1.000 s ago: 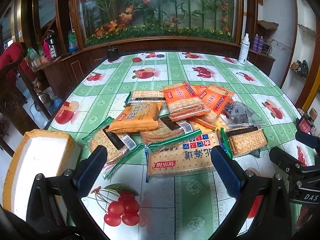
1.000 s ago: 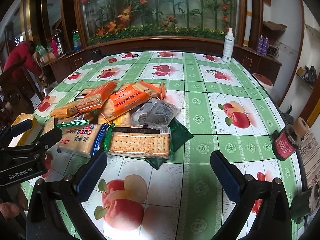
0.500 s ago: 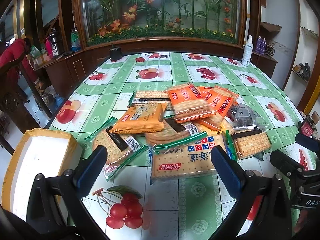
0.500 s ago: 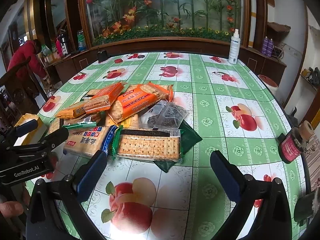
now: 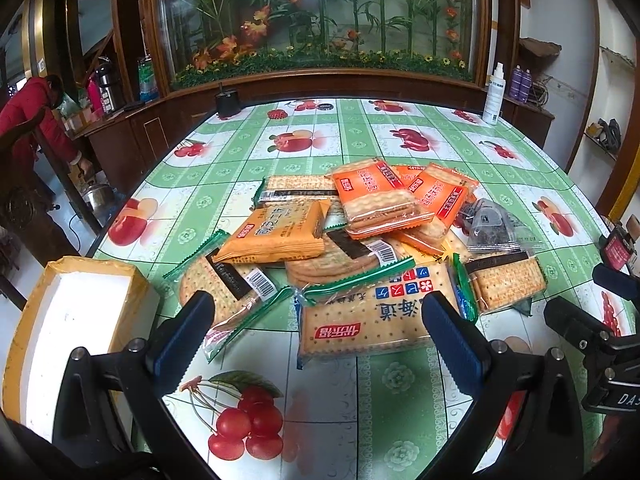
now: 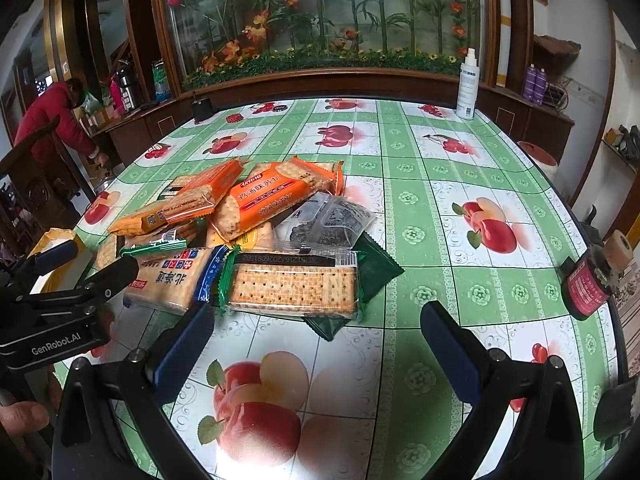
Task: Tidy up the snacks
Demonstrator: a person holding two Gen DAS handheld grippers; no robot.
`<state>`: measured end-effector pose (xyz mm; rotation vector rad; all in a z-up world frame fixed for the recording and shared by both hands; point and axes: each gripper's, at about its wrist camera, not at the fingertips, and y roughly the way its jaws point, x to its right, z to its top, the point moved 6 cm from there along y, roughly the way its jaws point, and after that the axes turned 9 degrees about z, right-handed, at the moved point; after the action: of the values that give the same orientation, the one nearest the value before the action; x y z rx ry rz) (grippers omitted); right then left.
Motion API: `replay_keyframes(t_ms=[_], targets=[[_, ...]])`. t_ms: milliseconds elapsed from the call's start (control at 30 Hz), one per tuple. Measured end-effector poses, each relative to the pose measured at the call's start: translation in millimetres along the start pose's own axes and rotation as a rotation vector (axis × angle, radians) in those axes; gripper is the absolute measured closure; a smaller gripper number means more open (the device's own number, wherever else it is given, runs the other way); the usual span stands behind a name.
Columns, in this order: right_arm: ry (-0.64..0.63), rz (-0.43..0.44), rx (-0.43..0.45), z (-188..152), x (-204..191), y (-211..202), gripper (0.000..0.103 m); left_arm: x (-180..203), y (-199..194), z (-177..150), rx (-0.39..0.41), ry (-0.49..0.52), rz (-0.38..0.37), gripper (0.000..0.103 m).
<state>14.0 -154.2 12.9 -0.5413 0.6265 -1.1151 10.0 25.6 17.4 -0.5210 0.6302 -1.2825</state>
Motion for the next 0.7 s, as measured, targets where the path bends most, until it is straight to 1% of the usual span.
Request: replay_keyframes(t_ms=[700], targets=[[-0.006, 0.009, -0.028, -3.3, -1.1, 7.2, 0.001, -1.3, 9.4, -2.8, -0.020, 0.007, 0.012, 0.000]])
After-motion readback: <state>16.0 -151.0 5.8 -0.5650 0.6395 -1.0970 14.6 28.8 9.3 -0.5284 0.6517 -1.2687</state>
